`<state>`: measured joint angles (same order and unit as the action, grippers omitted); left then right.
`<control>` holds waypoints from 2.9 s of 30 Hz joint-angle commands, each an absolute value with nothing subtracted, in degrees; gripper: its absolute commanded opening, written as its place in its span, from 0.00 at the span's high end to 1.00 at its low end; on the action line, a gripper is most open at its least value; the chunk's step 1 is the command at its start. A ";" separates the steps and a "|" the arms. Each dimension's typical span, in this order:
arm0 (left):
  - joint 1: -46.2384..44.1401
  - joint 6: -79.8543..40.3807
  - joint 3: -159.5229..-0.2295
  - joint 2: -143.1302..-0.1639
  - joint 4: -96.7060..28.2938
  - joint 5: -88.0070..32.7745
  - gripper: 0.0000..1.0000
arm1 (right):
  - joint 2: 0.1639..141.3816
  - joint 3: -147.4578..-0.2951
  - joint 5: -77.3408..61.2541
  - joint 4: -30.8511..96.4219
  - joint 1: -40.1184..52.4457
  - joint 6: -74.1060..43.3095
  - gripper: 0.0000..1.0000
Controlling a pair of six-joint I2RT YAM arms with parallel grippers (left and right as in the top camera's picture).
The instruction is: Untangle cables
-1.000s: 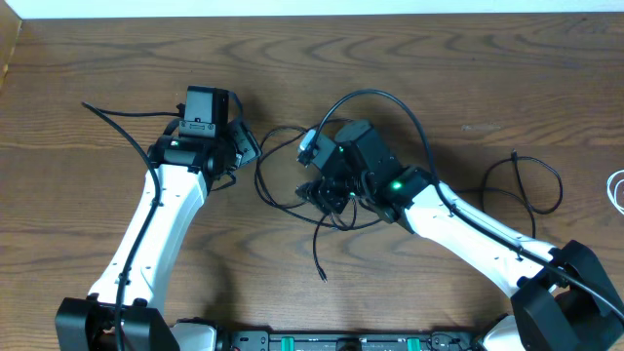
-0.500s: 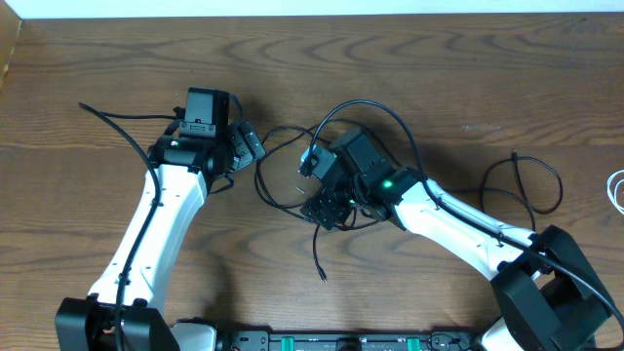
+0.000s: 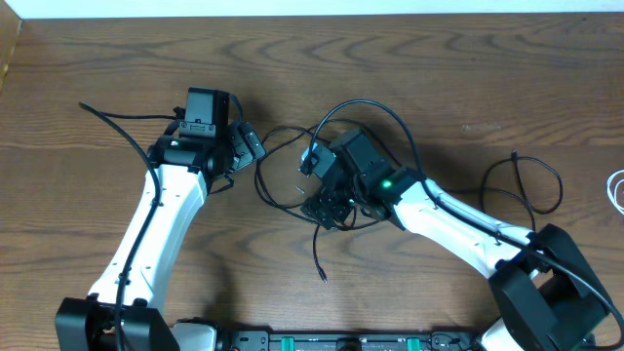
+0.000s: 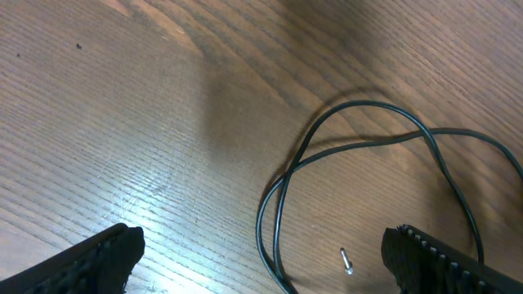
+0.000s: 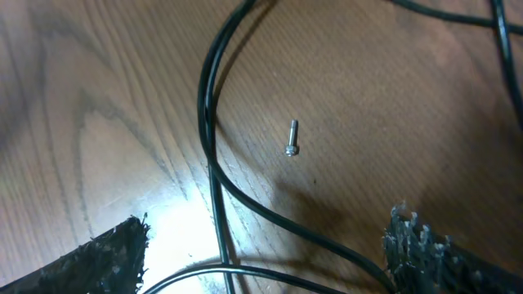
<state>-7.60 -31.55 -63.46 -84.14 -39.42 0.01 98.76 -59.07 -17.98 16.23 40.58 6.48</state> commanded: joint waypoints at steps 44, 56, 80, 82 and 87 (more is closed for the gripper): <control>-7.29 -31.59 -64.18 -84.66 -39.66 1.10 0.02 | 108.99 -59.22 -21.34 8.91 43.62 28.34 0.62; -7.29 -31.59 -64.18 -84.66 -39.66 1.10 0.02 | 90.02 -59.24 -21.30 6.57 39.33 15.38 0.99; -7.29 -31.59 -64.18 -84.66 -39.64 1.10 0.02 | 57.08 -59.24 34.41 28.27 9.26 -3.51 0.99; -7.29 -31.59 -64.18 -84.66 -39.66 1.10 0.02 | 58.98 -59.24 36.05 32.27 5.82 -5.58 0.99; -7.29 -31.59 -64.18 -84.66 -39.66 1.10 0.02 | 67.35 -59.22 36.45 39.05 -5.72 -11.40 0.99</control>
